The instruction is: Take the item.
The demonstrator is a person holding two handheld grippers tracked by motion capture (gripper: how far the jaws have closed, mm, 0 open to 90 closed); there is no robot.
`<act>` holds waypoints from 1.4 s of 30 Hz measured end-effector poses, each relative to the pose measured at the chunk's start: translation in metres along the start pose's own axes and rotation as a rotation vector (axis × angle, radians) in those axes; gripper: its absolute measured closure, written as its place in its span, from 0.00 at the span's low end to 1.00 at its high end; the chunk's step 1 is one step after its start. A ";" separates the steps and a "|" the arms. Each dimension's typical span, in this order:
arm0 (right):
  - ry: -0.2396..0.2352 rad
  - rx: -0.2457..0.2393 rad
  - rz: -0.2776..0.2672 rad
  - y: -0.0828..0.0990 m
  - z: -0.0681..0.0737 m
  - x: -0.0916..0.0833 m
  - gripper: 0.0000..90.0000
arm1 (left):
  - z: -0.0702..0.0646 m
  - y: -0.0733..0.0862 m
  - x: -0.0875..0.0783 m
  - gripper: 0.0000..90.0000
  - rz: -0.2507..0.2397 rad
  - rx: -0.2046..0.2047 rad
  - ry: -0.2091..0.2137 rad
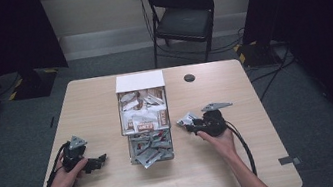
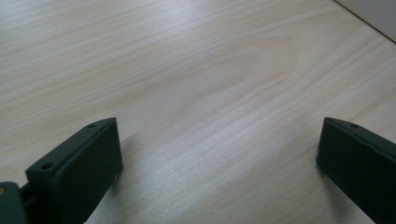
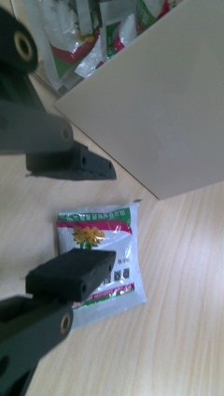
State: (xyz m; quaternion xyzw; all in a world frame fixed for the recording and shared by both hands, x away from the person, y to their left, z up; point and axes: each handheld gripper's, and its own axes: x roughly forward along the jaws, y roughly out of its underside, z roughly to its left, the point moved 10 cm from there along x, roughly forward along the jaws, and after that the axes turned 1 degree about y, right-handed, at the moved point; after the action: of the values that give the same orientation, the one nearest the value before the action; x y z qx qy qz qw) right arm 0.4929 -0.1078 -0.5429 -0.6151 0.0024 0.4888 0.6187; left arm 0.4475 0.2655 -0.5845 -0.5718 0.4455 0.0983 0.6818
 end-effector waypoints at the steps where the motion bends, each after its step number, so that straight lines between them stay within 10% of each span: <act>1: 0.006 0.005 -0.001 -0.001 -0.001 0.000 0.51 | 0.000 0.000 0.000 0.00 -0.001 0.000 0.000; 11: 0.065 0.033 -0.018 -0.007 -0.008 -0.012 0.25 | 0.000 0.000 0.000 0.00 0.000 0.001 0.000; 42: 0.217 0.061 -0.060 0.006 -0.032 -0.093 0.21 | 0.000 0.000 0.000 0.00 -0.002 -0.003 0.000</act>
State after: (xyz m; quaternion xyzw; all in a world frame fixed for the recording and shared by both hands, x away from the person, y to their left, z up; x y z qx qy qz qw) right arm 0.4603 -0.1894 -0.4990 -0.6450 0.0657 0.4001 0.6477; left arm 0.4477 0.2653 -0.5845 -0.5732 0.4447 0.0983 0.6812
